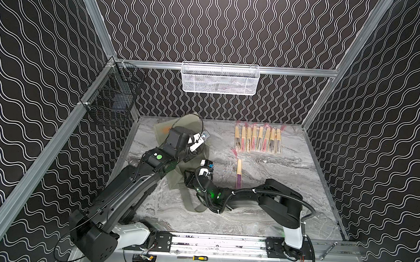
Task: Take out the folding fans from the tote bags
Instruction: Pick up the folding fan from the canvas bag.
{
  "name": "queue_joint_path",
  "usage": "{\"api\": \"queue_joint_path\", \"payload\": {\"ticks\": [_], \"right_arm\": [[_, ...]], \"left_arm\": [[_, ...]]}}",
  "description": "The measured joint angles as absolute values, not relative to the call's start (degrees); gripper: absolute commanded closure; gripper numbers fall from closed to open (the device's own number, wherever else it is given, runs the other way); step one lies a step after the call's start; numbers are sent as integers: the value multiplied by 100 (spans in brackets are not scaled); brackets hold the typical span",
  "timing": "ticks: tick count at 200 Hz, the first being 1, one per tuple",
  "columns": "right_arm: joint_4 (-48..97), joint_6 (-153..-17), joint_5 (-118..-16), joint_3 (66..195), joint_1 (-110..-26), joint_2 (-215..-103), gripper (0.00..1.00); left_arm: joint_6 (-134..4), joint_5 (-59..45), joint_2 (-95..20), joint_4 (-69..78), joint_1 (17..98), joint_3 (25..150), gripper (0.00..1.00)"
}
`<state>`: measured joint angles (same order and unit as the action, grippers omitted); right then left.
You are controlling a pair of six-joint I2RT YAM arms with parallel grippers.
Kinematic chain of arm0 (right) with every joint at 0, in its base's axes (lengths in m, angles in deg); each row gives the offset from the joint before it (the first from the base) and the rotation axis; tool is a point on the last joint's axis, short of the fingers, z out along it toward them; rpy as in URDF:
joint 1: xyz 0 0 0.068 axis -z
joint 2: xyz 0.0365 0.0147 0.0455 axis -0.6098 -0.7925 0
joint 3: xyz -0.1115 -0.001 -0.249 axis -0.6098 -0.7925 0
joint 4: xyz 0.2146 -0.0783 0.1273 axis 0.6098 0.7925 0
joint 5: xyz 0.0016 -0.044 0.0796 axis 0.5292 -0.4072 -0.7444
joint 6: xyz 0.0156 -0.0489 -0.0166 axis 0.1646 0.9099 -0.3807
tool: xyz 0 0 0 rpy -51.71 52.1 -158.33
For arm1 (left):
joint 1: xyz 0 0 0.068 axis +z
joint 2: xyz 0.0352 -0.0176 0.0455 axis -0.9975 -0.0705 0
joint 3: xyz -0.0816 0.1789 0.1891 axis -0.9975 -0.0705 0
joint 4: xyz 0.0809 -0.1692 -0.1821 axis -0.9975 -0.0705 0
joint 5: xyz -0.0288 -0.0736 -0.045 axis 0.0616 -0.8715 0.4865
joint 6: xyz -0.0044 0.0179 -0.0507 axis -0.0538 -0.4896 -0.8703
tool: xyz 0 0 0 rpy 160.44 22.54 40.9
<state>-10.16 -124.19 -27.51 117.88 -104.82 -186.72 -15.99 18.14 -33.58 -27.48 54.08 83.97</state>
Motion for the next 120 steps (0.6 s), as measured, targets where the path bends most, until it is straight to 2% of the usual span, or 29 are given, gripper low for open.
{"api": "queue_joint_path", "payload": {"ticks": [57,120], "right_arm": [[-863,-11490,-3103,12476,-9984,-19354,55],[-535,-11322,-3892,13714,-9450,-20355,52]], "left_arm": [[-1597,1792,-3340,-2750,5408,8397,100],[-1595,1768,-3334,-2752,5370,8397,100]]}}
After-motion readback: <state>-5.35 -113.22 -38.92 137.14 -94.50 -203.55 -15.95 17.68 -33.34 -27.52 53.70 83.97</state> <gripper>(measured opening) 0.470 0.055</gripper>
